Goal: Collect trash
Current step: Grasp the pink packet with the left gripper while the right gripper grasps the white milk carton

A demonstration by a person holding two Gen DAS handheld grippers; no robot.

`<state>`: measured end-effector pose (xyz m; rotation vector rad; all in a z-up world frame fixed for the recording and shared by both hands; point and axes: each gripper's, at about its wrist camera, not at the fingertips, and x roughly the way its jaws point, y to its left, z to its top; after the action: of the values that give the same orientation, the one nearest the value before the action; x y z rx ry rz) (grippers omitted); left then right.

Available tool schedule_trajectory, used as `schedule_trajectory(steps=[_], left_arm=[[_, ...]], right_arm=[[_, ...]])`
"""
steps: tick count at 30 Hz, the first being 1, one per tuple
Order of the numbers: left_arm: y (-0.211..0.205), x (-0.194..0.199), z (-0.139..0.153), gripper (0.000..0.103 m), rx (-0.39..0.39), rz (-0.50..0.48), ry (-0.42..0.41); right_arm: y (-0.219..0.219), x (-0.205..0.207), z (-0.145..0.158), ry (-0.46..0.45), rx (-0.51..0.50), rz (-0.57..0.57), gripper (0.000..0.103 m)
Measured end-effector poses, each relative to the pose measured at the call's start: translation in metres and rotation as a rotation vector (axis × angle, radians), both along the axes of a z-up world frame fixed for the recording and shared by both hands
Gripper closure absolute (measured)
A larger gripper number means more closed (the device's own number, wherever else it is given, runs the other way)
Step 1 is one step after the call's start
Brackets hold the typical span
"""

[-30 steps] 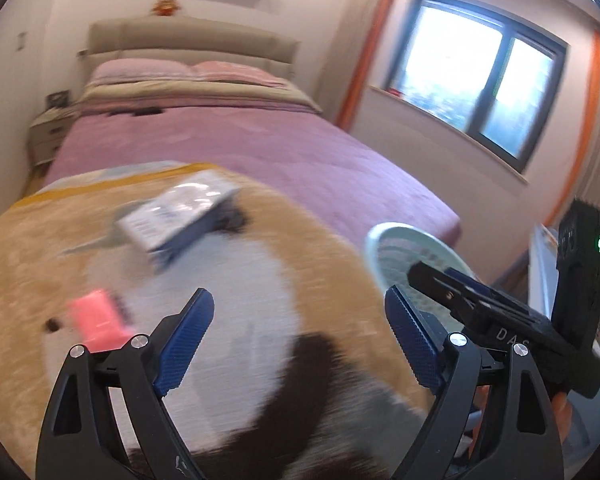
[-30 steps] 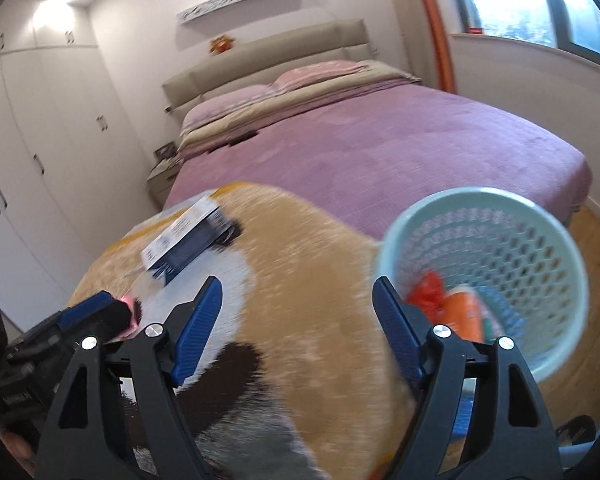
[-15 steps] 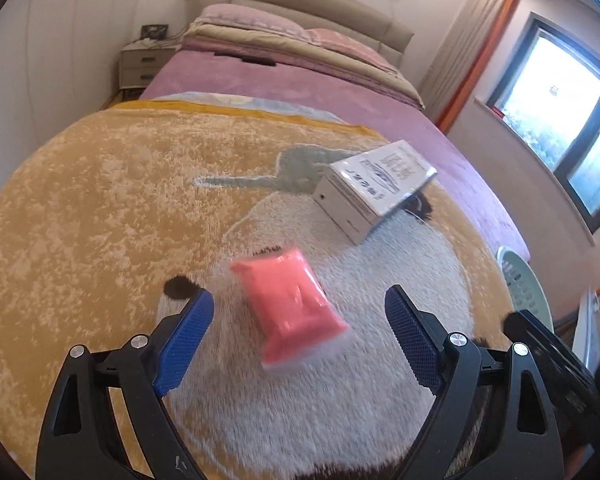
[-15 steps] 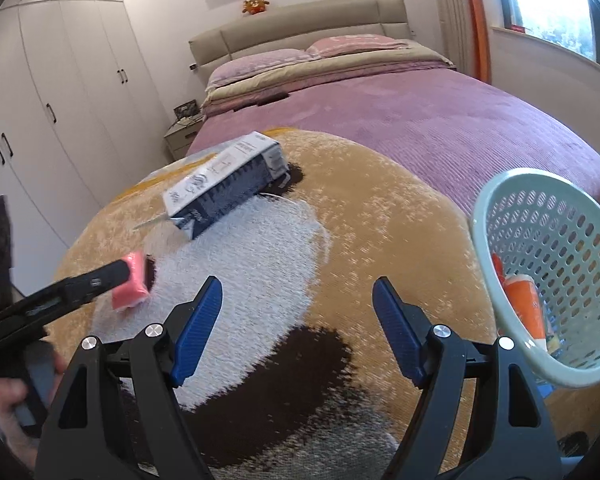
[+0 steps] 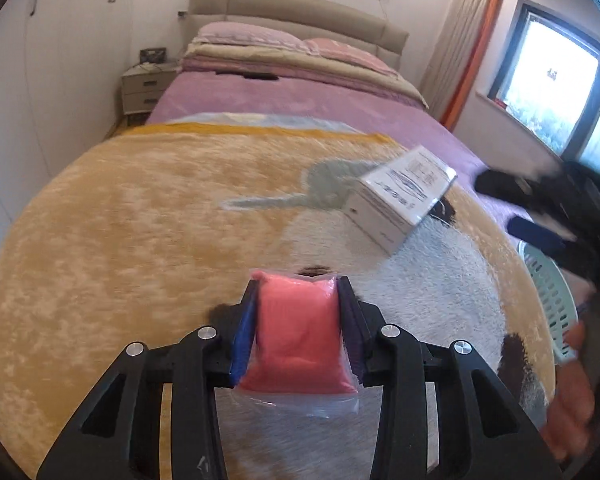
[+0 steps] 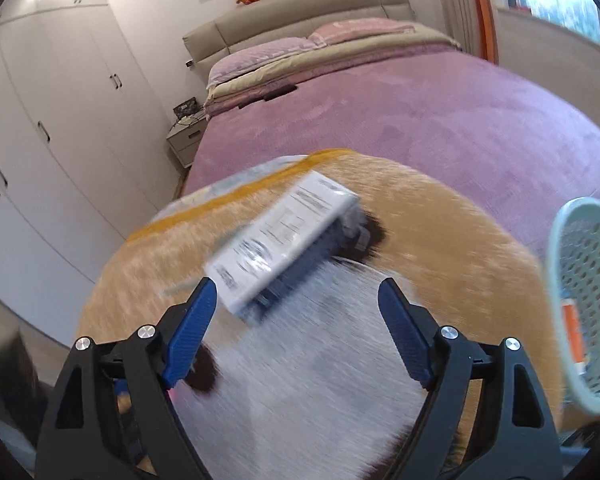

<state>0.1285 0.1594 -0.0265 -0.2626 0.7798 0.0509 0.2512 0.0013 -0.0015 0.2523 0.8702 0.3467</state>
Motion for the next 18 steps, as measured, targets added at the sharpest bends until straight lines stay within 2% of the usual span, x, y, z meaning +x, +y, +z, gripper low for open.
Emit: schedule_trajectory(steps=[3, 5, 8, 11, 16, 18], left_arm=[[0.011, -0.011, -0.004, 0.066, 0.038, 0.026, -0.007], [0.020, -0.016, -0.005, 0.066, -0.006, 0.028, -0.028], [0.024, -0.026, 0.003, 0.066, -0.041, 0.018, -0.106], [0.017, -0.026, 0.003, 0.066, -0.021, 0.004, -0.109], [0.011, -0.029, 0.006, 0.065, 0.007, 0.013, -0.138], [0.013, -0.029, 0.006, 0.066, -0.010, 0.015, -0.138]], right_arm=[[0.024, 0.020, -0.008, 0.050, 0.012, -0.052, 0.019], [0.036, 0.031, -0.017, 0.084, 0.018, -0.092, 0.019], [0.052, 0.045, -0.030, 0.115, -0.052, -0.173, 0.019], [0.065, 0.057, -0.046, 0.172, -0.075, -0.204, 0.019], [0.076, 0.052, -0.049, 0.136, -0.155, -0.170, 0.018], [0.073, 0.045, -0.047, 0.127, -0.155, -0.113, 0.026]])
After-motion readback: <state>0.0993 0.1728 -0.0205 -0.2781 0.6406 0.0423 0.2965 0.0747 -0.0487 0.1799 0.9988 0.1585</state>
